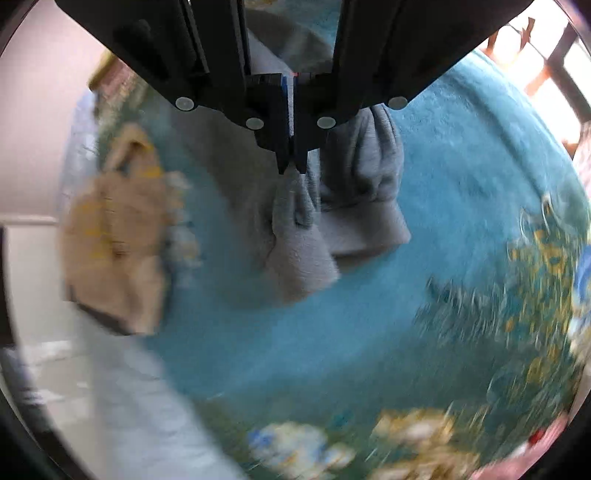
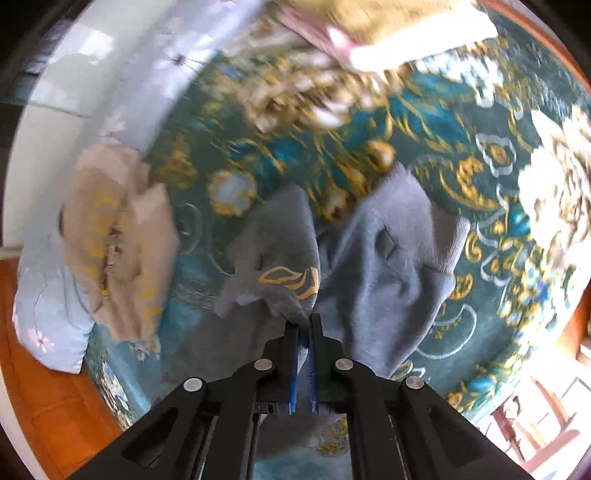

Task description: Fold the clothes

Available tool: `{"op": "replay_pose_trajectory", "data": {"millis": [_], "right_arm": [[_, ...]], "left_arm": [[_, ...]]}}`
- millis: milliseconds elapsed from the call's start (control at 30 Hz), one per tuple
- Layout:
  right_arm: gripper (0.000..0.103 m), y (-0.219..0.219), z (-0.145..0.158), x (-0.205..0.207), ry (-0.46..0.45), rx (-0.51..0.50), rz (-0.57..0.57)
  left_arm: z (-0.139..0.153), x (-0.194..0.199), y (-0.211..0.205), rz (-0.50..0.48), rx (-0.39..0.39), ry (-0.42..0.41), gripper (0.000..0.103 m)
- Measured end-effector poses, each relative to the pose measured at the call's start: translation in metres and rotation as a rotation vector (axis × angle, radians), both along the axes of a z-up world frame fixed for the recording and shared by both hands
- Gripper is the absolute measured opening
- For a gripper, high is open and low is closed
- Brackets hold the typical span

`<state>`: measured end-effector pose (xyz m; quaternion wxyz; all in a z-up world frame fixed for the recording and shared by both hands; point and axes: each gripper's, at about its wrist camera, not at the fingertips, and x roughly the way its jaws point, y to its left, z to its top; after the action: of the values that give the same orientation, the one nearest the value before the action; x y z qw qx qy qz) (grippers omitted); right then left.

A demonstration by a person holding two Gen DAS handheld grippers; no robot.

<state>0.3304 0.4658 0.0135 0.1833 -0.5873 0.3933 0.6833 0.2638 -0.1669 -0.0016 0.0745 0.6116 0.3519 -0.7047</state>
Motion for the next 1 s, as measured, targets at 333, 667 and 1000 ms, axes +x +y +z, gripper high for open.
{"op": "replay_pose_trajectory", "data": {"millis": [333,667,1000], "right_arm": [[0.009,0.002,-0.049,0.018,-0.191,0.007,-0.025],[0.049,-0.034,-0.01,-0.027,-0.08,0.178,0.275],[0.051,-0.123,-0.077,-0.067,-0.204,0.266,0.82]], "left_arm": [[-0.077,0.007,-0.029,0.005,-0.069,-0.298,0.003],[-0.02,-0.014,-0.032,0.067,-0.182,-0.299,0.034],[0.045,-0.008,0.008,-0.024,-0.214,-0.182,0.035]]}}
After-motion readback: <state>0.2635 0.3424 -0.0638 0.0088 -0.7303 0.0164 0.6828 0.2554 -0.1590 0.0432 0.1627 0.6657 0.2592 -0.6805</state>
